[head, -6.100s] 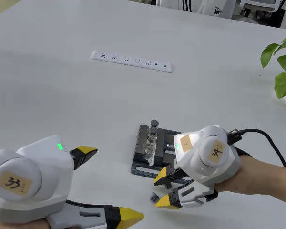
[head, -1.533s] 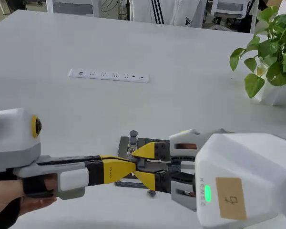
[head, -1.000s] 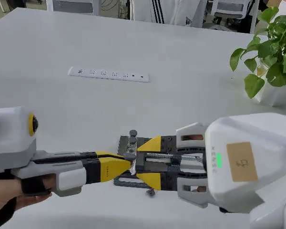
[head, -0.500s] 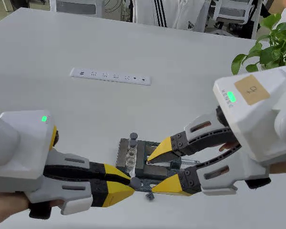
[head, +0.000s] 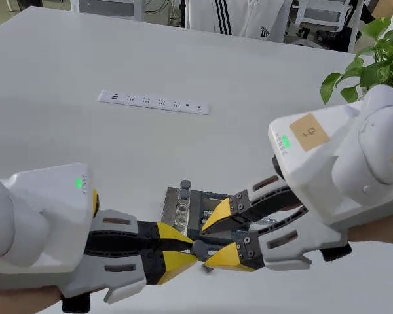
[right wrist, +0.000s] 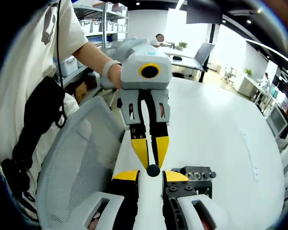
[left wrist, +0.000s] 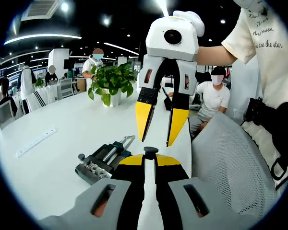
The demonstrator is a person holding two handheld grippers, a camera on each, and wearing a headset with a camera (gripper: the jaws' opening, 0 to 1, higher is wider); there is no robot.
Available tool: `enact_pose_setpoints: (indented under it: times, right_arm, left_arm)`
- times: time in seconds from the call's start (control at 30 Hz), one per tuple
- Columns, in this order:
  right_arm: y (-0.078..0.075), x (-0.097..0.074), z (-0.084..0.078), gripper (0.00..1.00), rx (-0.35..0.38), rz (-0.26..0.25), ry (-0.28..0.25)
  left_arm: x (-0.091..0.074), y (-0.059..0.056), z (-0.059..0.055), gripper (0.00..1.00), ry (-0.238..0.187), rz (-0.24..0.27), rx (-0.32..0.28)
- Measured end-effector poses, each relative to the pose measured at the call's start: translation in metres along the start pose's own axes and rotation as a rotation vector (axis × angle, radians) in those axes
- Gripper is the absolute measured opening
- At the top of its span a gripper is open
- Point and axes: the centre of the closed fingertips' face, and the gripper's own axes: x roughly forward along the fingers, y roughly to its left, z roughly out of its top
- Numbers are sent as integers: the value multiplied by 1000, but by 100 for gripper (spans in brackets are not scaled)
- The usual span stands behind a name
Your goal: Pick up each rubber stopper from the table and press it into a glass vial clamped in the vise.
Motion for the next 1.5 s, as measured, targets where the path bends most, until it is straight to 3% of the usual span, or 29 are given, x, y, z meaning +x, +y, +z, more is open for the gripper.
enact_pose_setpoints:
  times: [0.1, 1.03, 1.5]
  right_arm:
    - [-3, 2, -4, 12, 3, -19, 14]
    - [-2, 8, -6, 7, -31, -25, 61]
    - [-3, 7, -6, 9, -6, -34, 75]
  left_arm:
    - [0, 0, 1, 3, -10, 7, 0]
    - [3, 1, -1, 3, -10, 24, -22]
    - [2, 3, 0, 3, -42, 88, -33]
